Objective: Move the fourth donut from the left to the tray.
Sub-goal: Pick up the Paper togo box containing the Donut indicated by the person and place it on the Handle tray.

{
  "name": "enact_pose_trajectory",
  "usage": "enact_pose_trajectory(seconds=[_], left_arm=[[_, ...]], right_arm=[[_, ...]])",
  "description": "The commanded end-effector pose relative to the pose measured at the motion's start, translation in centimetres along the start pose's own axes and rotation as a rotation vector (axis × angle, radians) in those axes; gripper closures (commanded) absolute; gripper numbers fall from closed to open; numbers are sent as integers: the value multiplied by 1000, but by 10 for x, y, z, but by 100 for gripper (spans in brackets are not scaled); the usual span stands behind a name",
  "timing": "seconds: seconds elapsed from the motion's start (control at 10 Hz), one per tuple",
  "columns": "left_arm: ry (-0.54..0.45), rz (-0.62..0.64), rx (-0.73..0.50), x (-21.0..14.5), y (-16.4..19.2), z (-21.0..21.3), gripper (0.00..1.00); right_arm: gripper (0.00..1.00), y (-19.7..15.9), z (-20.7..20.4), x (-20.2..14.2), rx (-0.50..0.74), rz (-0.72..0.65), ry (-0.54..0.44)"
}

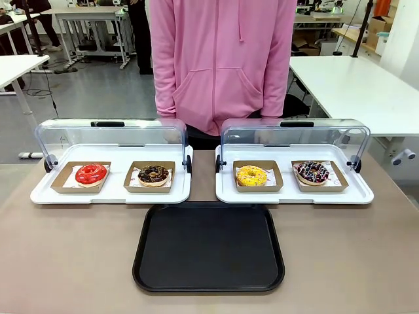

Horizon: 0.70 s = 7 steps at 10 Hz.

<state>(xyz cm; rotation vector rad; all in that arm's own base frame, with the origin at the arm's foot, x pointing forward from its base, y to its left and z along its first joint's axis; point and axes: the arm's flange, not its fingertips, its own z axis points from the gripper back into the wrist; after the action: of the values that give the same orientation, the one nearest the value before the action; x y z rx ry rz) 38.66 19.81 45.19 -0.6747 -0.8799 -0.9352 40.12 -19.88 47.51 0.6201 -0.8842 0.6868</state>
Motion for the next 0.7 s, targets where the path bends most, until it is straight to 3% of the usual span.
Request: enact_pose_trajectory(seconds=[0.0, 0.6], left_arm=[[-12, -8, -9, 0, 0, 1, 0], [-12, -8, -9, 0, 0, 1, 0]], right_arm=[[0, -1, -1, 1, 0, 21, -30], [0, -1, -1, 1, 0, 21, -30]])
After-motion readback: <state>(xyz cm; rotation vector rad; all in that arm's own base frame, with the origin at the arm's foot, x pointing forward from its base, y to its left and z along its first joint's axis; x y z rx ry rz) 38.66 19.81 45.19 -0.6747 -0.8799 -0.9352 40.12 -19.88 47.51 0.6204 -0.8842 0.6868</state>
